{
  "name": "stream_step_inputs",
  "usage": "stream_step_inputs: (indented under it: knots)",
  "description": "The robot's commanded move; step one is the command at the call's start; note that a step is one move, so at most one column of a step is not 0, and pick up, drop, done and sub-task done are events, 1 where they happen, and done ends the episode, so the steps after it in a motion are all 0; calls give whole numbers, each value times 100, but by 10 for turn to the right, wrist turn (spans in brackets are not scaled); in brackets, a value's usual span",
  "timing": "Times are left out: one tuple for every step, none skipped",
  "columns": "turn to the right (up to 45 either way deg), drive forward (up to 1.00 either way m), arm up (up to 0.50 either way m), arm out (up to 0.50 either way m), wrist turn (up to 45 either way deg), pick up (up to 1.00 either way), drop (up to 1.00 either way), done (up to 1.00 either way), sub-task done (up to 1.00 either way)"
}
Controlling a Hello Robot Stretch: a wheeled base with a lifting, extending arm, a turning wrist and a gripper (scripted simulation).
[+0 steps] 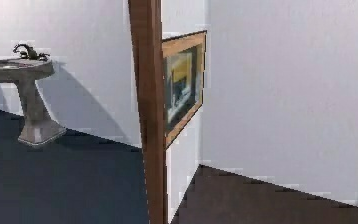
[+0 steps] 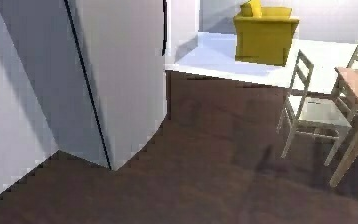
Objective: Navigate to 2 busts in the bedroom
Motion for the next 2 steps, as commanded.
stream_step_inputs:
  knots:
    - [0, 35, 0, 0, 0, 0, 0, 0, 0]
    - [-450, 0, 0, 0, 0, 0, 0, 0, 0]
